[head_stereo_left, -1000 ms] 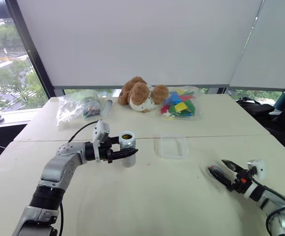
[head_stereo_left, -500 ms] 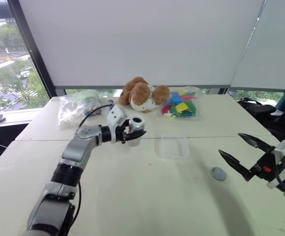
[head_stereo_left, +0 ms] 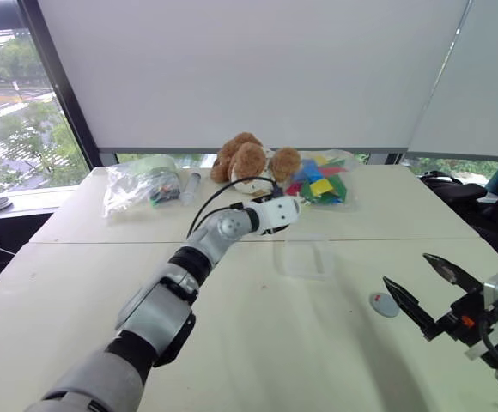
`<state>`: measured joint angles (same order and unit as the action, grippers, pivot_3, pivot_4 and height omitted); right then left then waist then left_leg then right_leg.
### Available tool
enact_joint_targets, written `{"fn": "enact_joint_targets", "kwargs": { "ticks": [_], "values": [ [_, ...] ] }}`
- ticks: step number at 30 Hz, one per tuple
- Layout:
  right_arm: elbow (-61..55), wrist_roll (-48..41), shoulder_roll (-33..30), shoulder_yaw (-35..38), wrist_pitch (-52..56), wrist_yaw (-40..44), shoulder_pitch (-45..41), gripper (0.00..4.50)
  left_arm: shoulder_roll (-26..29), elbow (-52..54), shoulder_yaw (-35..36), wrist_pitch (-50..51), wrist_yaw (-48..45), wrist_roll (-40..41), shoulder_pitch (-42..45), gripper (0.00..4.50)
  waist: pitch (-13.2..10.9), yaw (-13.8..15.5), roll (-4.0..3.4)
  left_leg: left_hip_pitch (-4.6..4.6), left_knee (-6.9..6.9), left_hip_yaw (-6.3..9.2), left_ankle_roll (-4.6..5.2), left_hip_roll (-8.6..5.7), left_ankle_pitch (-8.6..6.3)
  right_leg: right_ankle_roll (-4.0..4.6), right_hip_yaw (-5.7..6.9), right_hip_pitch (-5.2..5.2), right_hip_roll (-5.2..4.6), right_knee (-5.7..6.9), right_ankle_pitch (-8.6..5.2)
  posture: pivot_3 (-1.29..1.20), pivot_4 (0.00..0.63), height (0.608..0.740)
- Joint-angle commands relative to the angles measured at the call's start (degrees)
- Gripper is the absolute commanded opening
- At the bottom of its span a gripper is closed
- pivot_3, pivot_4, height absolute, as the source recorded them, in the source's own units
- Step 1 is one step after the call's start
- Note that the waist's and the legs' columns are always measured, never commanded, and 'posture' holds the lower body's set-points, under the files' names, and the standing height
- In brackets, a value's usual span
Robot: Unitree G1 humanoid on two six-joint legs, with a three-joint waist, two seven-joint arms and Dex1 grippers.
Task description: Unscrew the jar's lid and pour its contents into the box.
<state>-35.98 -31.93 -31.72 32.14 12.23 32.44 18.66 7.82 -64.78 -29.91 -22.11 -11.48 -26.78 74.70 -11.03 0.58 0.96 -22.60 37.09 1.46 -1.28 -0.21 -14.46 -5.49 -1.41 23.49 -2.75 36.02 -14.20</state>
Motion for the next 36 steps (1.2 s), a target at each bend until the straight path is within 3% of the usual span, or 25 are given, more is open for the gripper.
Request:
{"fn": "enact_joint_targets", "kwargs": {
  "ticks": [1, 4, 8, 12, 18, 27, 31, 34, 36],
  "values": [
    [-3.86, -0.98, 1.39, 1.76, -0.2, -1.75, 1.4, 4.35, 0.56, -1.73, -10.55, -3.17, 22.22, -16.36, 4.6, 2.45, 0.0, 0.08, 0.01, 0.01, -0.01, 0.02, 0.0, 0.0, 0.0, -0.03, 0.01, 0.0, 0.02, 0.0, 0.01, 0.0, 0.15, 0.74],
    [-5.06, -1.4, 2.41, 1.87, -0.34, -2.89, 2.37, 4.35, -1.26, -5.32, -25.57, 4.22, 41.27, -33.89, 7.27, 2.45, -0.05, 0.17, 0.09, 0.01, -0.01, 0.01, -0.01, 0.0, -0.01, -0.1, 0.02, -0.01, 0.0, 0.0, -0.01, 0.0, 0.15, 0.74],
    [-6.29, -1.61, 3.57, 0.71, -0.34, -4.04, 3.07, 4.35, -5.19, -10.11, -33.92, 14.13, 52.76, -42.95, 8.12, 2.45, -0.11, 0.15, 0.19, -0.05, 0.03, -0.05, -0.03, -0.06, -0.02, -0.19, 0.02, -0.04, -0.07, -0.11, -0.03, 0.0, 0.15, 0.74],
    [-7.72, -2.56, 4.62, -0.62, 0.33, -5.67, 2.42, 4.35, -6.91, -13.47, -37.66, 20.29, 53.52, -47.1, 8.93, 2.45, -0.1, 0.05, 0.17, -0.55, 0.05, -0.07, -0.02, -0.05, -0.01, -0.18, 0.01, 0.43, -0.08, -0.11, 0.0, 0.0, 0.15, 0.74],
    [-8.24, -3.82, 5.19, -0.44, 0.63, -7.23, 2.21, 4.35, -5.01, -14.95, -42.79, 22.24, 55.05, -52.79, 8.54, 2.45, -0.09, 0.17, 0.15, -0.8, 0.02, -0.03, -0.02, -0.04, 0.0, 0.05, 0.02, 0.9, 0.0, 0.15, 0.15, 0.0, 0.15, 0.74],
    [-6.67, -3.39, 6.52, -2.7, -0.47, -7.06, 0.88, 4.35, -4.56, -15.25, -44.28, 24.99, 58.22, -55.01, 7.78, 2.45, -0.09, 0.27, 0.16, -0.85, 0.12, -0.1, -0.02, -0.09, 0.0, 0.01, 0.0, 0.88, -0.11, 0.13, 0.17, 0.0, 0.15, 0.74],
    [-6.2, -3.93, 6.64, -2.61, -0.8, -6.61, 0.66, 4.35, -4.59, -15.41, -42.11, 23.3, 55.43, -52.99, 7.8, 2.45, -0.08, 0.23, 0.16, -0.85, 0.13, -0.1, -0.02, -0.09, 0.01, 0.01, 0.0, 0.88, -0.11, 0.15, 0.19, 0.0, 0.15, 0.74],
    [-5.68, -4.07, 6.56, -2.61, -1.01, -5.9, 1.08, 4.35, -4.0, -14.34, -35.87, 16.8, 56.22, -46.69, 7.66, 2.45, -0.08, 0.19, 0.15, -0.83, 0.13, -0.1, -0.02, -0.08, 0.01, 0.02, -0.01, 0.88, -0.11, 0.17, 0.19, 0.0, 0.15, 0.74],
    [-5.32, -4.03, 6.54, -3.01, -1.11, -5.43, 1.24, 4.35, -2.25, -13.27, -27.87, 8.4, 52.91, -38.44, 7.83, 2.45, -0.08, 0.17, 0.14, -0.83, 0.14, -0.1, -0.02, -0.07, 0.01, 0.03, -0.01, 0.88, -0.12, 0.18, 0.2, 0.0, 0.15, 0.74]
  ]
}}
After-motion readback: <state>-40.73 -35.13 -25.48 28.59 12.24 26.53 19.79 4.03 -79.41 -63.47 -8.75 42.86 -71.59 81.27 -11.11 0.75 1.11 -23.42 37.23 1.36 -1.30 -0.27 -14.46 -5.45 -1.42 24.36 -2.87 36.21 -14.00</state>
